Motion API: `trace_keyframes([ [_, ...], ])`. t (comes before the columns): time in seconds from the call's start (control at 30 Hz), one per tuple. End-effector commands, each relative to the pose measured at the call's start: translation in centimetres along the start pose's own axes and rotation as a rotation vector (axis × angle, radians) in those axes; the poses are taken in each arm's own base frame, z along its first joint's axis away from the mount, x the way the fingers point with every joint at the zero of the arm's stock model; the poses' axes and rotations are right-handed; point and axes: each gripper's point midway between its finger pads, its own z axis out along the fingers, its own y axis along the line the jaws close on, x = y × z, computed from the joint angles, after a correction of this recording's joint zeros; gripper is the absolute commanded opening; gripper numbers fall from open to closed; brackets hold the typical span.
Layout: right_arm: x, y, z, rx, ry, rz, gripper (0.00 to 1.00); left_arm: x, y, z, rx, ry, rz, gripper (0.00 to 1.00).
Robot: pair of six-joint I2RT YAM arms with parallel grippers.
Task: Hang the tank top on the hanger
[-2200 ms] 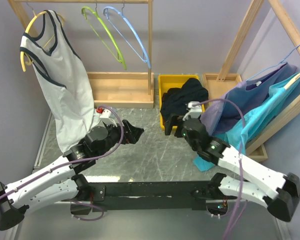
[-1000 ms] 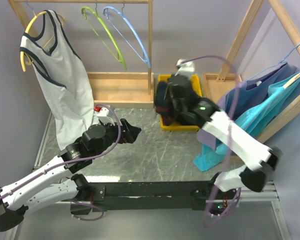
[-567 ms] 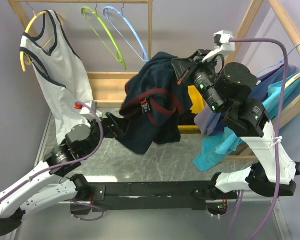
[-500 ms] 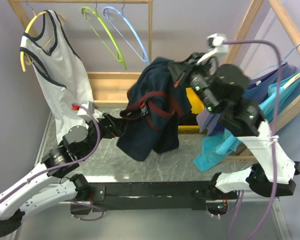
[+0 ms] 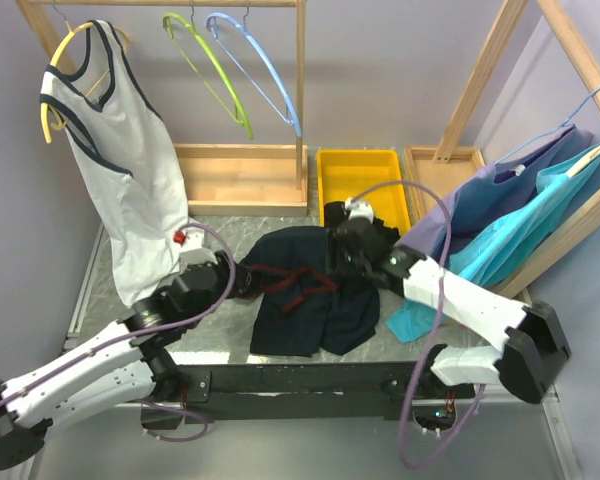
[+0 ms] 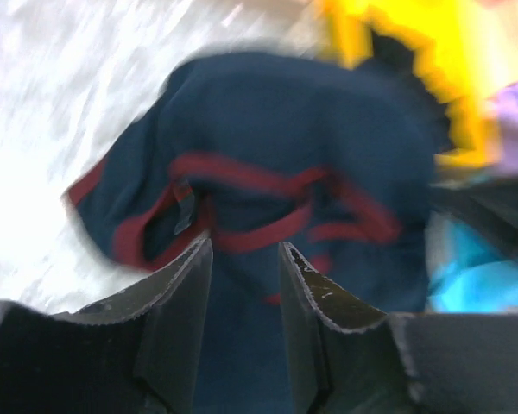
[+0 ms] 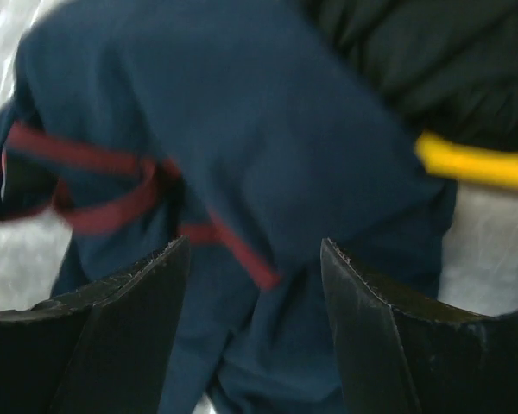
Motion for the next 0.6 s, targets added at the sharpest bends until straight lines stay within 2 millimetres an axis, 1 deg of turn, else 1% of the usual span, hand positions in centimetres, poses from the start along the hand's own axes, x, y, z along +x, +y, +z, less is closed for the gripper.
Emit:
trace_keyframes([
  [0.0,-0.7,2.4,-2.9,-0.097,-0.175,0.071,0.70,3.2,3.5,1.8,-0.126,0.019,-0.108,0.42],
  [0.03,-0.3,2.9,-3.3,-0.120,-0.178,0.085,0.70,3.5,4.0,2.0,-0.144,0.018,-0.146,0.44],
  [0.07,0.4,3.3,-3.3,-0.134,-0.169,0.081,0.70,4.5,5.2,2.3,-0.178,0.024,-0.148,0.45],
  [0.1,1.7,3.5,-3.0,-0.142,-0.149,0.070,0.70,4.3,5.8,2.8,-0.191,0.002,-0.171,0.46],
  [0.17,2.7,3.7,-1.9,-0.139,-0.128,0.061,0.69,5.2,6.7,3.5,-0.194,0.017,-0.174,0.54],
  [0.2,3.3,3.5,-1.4,-0.124,-0.113,0.056,0.68,4.7,7.3,4.2,-0.208,-0.003,-0.200,0.55],
  [0.23,3.8,3.5,-0.7,-0.114,-0.096,0.044,0.67,4.8,7.6,4.6,-0.208,-0.002,-0.196,0.56],
  [0.27,4.2,3.3,-0.3,-0.105,-0.091,0.042,0.67,5.0,8.8,4.9,-0.234,-0.002,-0.202,0.56],
  [0.3,4.2,3.4,0.0,-0.105,-0.092,0.038,0.67,5.5,9.5,5.4,-0.253,0.009,-0.196,0.58],
  [0.33,4.4,3.3,0.5,-0.090,-0.090,0.034,0.66,4.8,8.9,6.0,-0.213,-0.012,-0.196,0.57],
  [0.4,4.4,3.1,0.9,-0.071,-0.090,0.021,0.66,5.3,9.7,6.8,-0.213,0.019,-0.194,0.57],
  [0.43,4.8,3.0,1.3,-0.061,-0.079,0.013,0.67,4.9,9.3,7.2,-0.188,0.004,-0.196,0.56],
  [0.47,4.6,2.8,1.5,-0.044,-0.083,0.013,0.67,4.9,9.2,7.4,-0.169,0.002,-0.186,0.56],
  [0.5,4.7,2.7,1.7,-0.033,-0.080,0.008,0.67,5.3,9.0,7.6,-0.153,0.022,-0.171,0.55],
  [0.53,5.3,2.2,2.2,-0.004,-0.058,-0.002,0.67,5.4,8.9,7.8,-0.146,0.026,-0.168,0.54],
  [0.57,5.3,1.9,2.3,0.019,-0.062,-0.008,0.68,5.3,8.5,8.0,-0.131,0.027,-0.166,0.53],
])
